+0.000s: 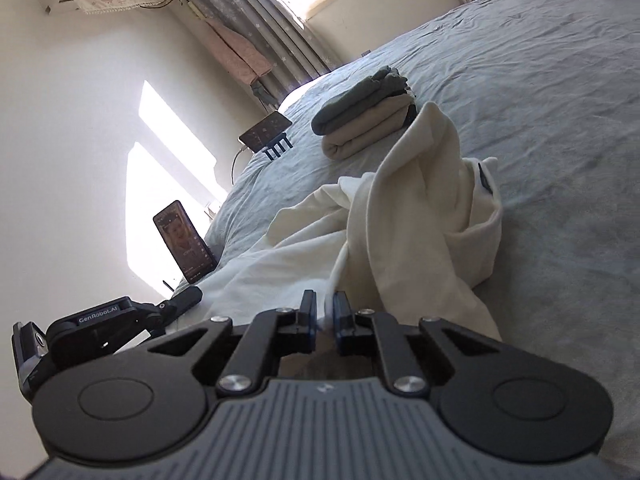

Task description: Fold clothes

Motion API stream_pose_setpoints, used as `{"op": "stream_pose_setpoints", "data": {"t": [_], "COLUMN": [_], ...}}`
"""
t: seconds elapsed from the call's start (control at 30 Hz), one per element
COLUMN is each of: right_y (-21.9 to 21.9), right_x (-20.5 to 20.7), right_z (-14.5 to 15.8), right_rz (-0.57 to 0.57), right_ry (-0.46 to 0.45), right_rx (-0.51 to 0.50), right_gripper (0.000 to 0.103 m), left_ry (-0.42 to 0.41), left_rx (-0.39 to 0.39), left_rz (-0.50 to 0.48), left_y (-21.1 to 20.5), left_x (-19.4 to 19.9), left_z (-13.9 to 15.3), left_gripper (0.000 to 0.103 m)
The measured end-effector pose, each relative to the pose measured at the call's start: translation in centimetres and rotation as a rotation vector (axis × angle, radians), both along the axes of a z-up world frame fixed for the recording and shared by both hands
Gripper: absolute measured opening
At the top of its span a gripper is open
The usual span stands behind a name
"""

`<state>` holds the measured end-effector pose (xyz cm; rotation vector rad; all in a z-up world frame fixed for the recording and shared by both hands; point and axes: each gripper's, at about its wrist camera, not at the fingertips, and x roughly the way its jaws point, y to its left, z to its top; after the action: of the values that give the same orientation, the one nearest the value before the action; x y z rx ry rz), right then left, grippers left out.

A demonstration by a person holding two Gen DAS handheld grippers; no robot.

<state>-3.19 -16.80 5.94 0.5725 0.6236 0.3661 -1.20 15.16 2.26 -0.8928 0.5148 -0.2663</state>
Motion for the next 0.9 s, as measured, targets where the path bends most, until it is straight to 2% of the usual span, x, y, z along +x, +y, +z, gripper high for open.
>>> {"op": "stream_pose_setpoints", "data": {"t": [0.13,0.23,0.43,0.73,0.9], "right_y": [-1.9,-2.5,-3.7,-4.6,-5.2], "right_x": [-2.2,-3.4,-5.4,-9.2,-10.7], "right_z": [3.4,5.7,10.5,16.5,18.7], "right_rz": [-0.027,-0.03,-0.041,-0.031,-0.041], "right_ry": [-0.096,-0.156,-0.283,-0.483,-0.564], "right_rx": [0.025,0.039,0.061,0.065,0.067], "right_gripper": [0.011,0.011,0.011,0.011,0.011], "left_ry": [-0.129,-0.214,-0.34,-0.587,-0.657], "left_rx": [-0.046,-0.052,-0.017,0.038,0.096], "left_rz": [-0.002,-0.006,-0.011,0.01,0.023], "left_y": [-0.4,-1.0,-2.3,-3.2,-4.1], "left_x": [-3.0,-4.9,-7.9,-13.9,-15.9], "left_z": [3.2,6.0,11.4,19.9,23.7], "left_gripper": [0.004,0.004,0.004,0.004,0.004]}}
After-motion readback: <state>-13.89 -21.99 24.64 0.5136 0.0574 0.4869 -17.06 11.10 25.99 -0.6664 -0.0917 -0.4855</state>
